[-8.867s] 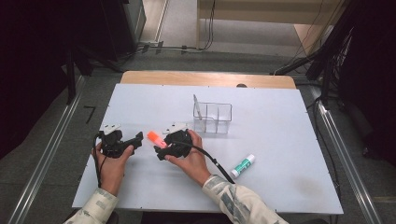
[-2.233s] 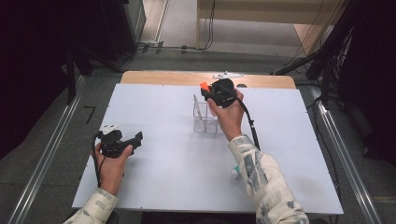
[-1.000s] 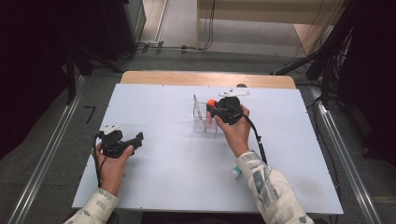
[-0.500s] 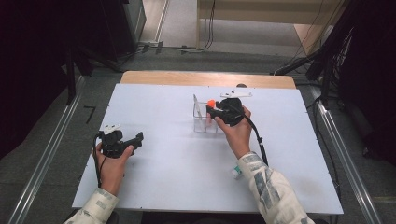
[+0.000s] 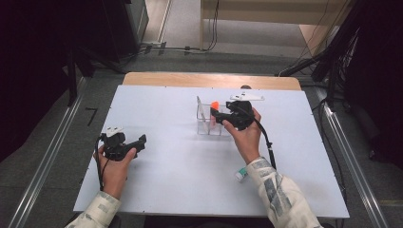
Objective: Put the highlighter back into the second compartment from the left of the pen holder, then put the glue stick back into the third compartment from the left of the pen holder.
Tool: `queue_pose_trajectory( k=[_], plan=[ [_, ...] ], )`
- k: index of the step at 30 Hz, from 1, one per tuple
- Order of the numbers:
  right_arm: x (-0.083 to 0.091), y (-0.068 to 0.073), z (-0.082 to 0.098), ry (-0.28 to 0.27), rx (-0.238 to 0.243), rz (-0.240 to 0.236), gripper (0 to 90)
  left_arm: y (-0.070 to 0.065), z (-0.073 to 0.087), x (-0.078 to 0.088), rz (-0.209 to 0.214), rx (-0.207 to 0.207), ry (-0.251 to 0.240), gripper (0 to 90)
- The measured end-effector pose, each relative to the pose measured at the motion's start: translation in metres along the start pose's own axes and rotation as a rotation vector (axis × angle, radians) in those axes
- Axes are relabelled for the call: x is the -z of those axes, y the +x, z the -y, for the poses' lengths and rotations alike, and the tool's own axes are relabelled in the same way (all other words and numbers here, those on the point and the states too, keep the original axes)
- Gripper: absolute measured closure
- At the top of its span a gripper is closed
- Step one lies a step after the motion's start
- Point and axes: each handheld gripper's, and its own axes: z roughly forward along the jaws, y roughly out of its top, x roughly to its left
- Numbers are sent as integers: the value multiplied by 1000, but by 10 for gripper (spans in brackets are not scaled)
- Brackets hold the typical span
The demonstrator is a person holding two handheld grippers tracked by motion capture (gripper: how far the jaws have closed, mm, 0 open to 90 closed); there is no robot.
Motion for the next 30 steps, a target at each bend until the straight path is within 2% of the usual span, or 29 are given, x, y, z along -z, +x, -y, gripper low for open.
queue_pose_trajectory(
  k=[5, 16, 30],
  plan=[
    [4, 1, 3, -2, 10, 1, 233, 0, 0, 0, 0, -2, 1, 180],
    [20, -3, 14, -5, 21, 7, 194, -4, 1, 2, 15, -10, -6, 180],
    [50, -18, 36, 3, 24, 37, 168, -17, 1, 6, 53, -43, -21, 153]
  ],
)
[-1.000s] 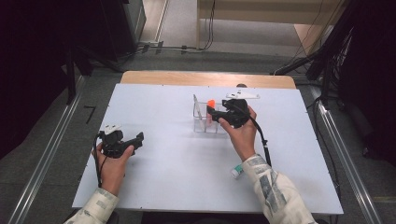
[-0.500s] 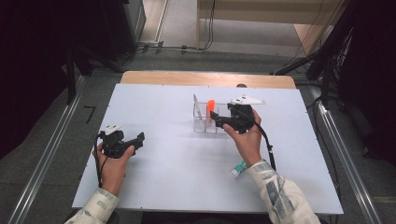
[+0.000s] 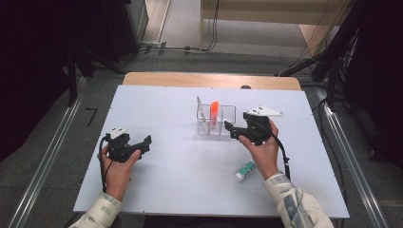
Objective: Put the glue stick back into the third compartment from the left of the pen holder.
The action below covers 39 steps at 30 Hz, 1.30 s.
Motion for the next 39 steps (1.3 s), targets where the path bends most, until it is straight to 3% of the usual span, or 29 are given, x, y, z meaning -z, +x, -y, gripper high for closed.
queue_pose_trajectory(
  k=[11, 31, 39],
  plan=[
    [26, -22, 23, 11, -15, 54, 159, -12, 1, 0, 12, -34, -9, 140],
    [53, -50, 49, 36, -33, 132, 153, -31, 0, 0, 48, -84, -22, 136],
    [69, -63, 56, 30, -46, 162, 153, -49, 2, -7, 61, -141, -9, 136]
  ],
)
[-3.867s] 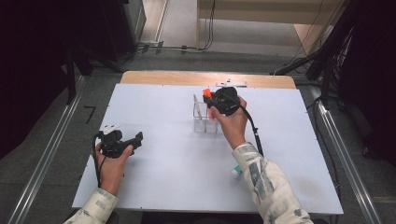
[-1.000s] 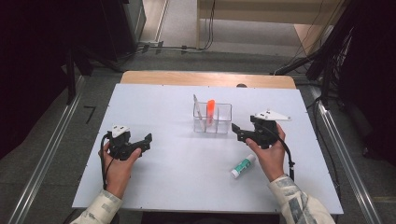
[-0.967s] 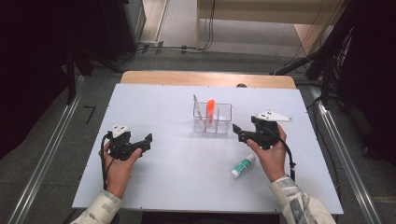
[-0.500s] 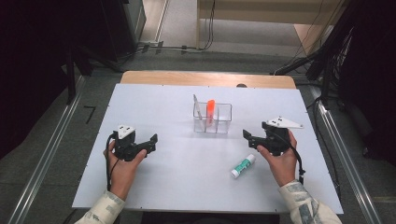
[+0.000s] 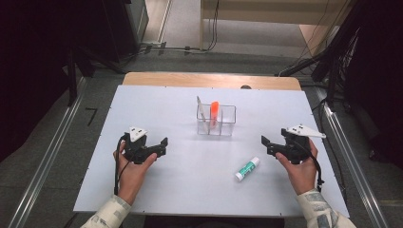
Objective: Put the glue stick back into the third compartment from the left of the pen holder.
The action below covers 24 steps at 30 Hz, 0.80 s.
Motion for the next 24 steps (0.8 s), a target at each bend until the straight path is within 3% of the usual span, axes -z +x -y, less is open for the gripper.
queue_pose_trajectory(
  k=[5, 18, 24],
  plan=[
    [8, -9, 6, 3, -22, 8, 153, -9, 0, -2, 13, -12, 1, 136],
    [28, -22, 21, 7, -12, 24, 153, -49, 0, -11, 86, -57, 12, 136],
    [32, -26, 24, 7, -8, 29, 153, -62, 1, -15, 109, -64, 14, 136]
  ],
)
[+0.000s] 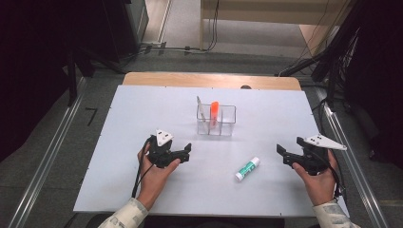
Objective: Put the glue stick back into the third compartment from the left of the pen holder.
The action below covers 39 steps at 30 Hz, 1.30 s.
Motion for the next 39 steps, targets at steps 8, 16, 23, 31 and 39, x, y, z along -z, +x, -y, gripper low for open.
queue_pose_trajectory(
  k=[8, 16, 23, 31, 39],
  plan=[
    [1, -3, 2, -1, -11, 0, 153, -17, -2, -6, 38, -24, -1, 136],
    [0, -2, 3, -1, -15, 4, 153, -30, -3, -11, 70, -42, 1, 136],
    [-1, -2, 4, 2, -12, 7, 153, -47, -2, -19, 104, -64, 20, 136],
    [-1, -2, 4, 2, -13, 10, 153, -63, -3, -27, 140, -88, 34, 136],
    [-1, -2, 4, 6, -14, 11, 153, -75, -2, -33, 166, -94, 47, 136]
  ],
)
